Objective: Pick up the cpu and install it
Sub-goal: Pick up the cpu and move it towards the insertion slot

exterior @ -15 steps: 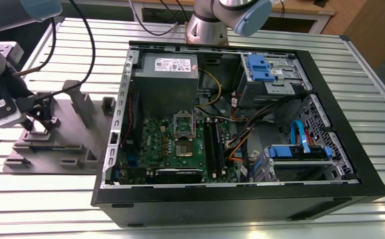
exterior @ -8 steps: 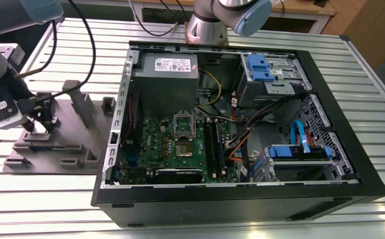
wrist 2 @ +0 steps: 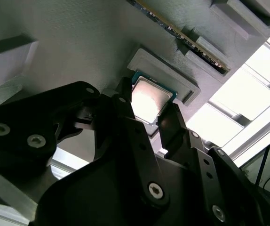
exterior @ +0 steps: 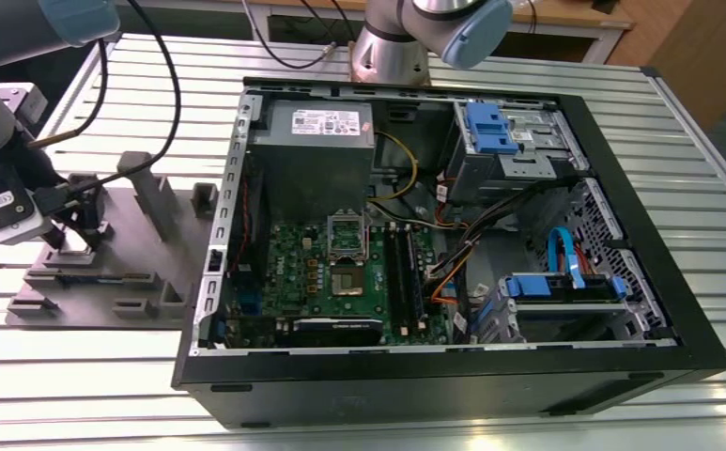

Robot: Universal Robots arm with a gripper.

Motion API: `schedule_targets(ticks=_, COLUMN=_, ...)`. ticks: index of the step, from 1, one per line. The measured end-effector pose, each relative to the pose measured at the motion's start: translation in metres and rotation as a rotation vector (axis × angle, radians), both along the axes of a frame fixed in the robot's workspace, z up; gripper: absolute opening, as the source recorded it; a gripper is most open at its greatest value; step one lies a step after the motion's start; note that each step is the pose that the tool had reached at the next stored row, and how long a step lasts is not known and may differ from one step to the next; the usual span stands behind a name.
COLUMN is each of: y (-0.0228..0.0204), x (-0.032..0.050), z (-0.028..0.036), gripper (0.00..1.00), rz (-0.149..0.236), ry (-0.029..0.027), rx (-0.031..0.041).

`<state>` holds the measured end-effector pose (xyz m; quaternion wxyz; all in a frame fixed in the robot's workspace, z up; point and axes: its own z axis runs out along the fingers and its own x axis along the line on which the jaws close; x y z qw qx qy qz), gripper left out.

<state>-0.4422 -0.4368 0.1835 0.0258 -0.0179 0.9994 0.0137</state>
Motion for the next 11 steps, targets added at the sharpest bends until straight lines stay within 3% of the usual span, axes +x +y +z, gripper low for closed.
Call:
schedule_targets(ticks=5, y=0.0, x=0.0, z=-0.0002, gripper=0.48, rz=0.0, ry=-0.0003, rx=0.0005)
schedule_targets(ticks=6, y=0.0, x=0.0, z=-0.0001, gripper=0.54, rz=0.0, ry=-0.0002, rx=0.0005)
schedule_targets(ticks=11, y=0.0, x=0.0, z=-0.0009, gripper=0.54, rz=0.0, ry=0.0, rx=0.0003)
